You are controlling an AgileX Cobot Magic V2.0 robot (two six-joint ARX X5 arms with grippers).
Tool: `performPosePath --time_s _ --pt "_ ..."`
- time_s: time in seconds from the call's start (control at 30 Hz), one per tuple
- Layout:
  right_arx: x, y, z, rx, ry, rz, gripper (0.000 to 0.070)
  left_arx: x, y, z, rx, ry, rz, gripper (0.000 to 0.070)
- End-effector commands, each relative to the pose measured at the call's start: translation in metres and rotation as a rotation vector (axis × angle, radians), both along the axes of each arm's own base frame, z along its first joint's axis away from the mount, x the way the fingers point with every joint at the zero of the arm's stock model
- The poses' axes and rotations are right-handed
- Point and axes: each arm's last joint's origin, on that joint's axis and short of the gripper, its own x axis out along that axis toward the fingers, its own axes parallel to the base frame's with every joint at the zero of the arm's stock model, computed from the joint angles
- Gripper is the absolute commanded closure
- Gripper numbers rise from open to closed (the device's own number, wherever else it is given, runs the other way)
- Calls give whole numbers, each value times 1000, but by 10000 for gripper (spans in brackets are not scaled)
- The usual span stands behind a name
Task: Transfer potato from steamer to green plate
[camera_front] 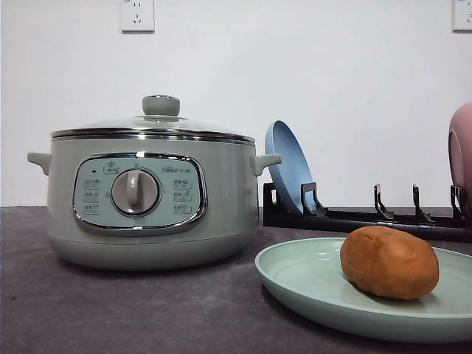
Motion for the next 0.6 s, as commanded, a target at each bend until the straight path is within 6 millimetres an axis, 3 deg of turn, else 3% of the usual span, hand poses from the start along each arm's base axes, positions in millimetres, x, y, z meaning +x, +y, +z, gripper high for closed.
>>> performPosePath --time_s 0.0,0.57 --pt "0 0 -1 -3 -5 0 699 1 0 -7 3 26 4 689" --pt "0 0 -1 -3 -5 0 699 1 0 -7 3 26 4 689"
